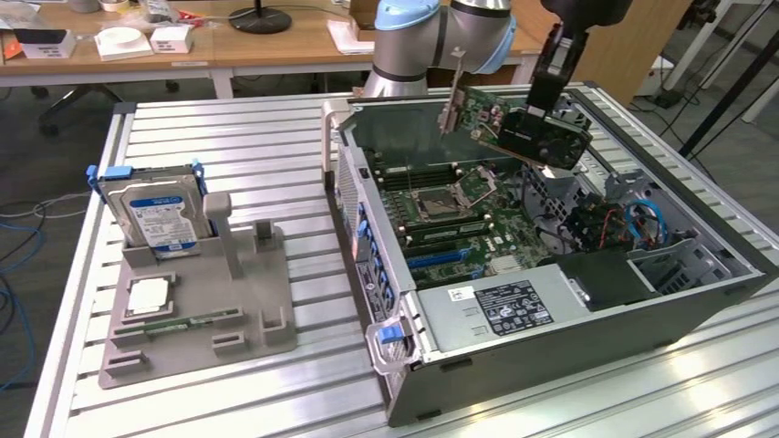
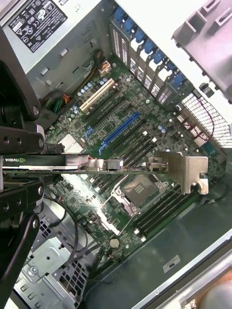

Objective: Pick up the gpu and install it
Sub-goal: 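Insert the gpu into the slot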

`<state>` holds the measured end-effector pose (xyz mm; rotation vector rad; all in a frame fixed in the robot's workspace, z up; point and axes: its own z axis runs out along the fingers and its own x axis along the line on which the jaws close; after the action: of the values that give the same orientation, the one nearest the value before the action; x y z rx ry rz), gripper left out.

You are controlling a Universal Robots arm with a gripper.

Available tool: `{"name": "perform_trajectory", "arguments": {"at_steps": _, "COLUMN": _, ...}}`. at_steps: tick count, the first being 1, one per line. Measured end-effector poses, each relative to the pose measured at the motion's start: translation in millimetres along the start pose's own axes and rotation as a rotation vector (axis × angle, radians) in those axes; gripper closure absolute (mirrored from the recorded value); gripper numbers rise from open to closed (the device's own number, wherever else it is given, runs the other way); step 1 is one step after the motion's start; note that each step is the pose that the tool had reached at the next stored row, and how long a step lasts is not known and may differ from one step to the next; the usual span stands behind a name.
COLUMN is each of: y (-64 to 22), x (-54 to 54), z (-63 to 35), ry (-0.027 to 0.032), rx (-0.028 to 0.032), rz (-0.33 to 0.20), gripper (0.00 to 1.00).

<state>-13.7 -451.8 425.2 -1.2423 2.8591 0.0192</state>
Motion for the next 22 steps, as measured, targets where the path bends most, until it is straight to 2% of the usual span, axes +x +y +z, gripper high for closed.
{"name": "perform_trajectory", "arguments": {"at_steps": 22, "y": 0.0, "x": 0.0, "z": 0.0, "ry": 0.0002, "rx": -0.0028, "rz": -0.102, "gripper": 0.74}}
